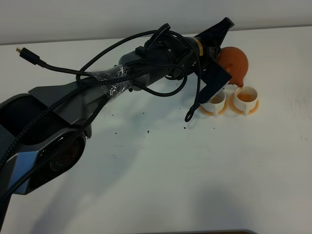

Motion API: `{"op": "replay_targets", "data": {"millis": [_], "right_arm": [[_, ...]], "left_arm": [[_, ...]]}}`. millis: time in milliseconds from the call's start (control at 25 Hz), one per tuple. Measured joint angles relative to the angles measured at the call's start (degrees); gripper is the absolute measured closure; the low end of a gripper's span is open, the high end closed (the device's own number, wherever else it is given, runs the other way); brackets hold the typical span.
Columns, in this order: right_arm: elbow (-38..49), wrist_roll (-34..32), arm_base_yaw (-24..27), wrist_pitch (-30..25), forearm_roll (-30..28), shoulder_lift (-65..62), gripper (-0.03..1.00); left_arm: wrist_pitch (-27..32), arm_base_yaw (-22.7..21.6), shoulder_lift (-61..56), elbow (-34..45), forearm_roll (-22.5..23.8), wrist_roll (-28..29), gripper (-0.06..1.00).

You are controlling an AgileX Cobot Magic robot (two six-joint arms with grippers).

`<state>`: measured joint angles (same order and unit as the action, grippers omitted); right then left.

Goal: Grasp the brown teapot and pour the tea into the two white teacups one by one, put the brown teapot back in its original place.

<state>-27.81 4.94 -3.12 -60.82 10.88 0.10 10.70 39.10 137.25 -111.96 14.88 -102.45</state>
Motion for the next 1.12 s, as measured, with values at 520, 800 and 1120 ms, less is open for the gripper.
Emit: {"op": "replay_targets", "data": {"millis": [520,800,1120], "right_arm": [[0.00,0.00,0.00,0.00,-0.05,0.00,0.73],[0.00,0.00,0.00,0.00,-0.05,0.00,0.73],[0.00,0.00,0.00,0.00,-0.05,0.00,0.73]], "left_arm": [[-3.86,0.24,0.76,-0.14,0.00,-1.50,0.84],[-5.52,0.24,2.04,-0.14,-0.05,-2.39,0.84],[-6.97,0.24,2.04,-0.14,-0.05,-3.69,0.84]]}}
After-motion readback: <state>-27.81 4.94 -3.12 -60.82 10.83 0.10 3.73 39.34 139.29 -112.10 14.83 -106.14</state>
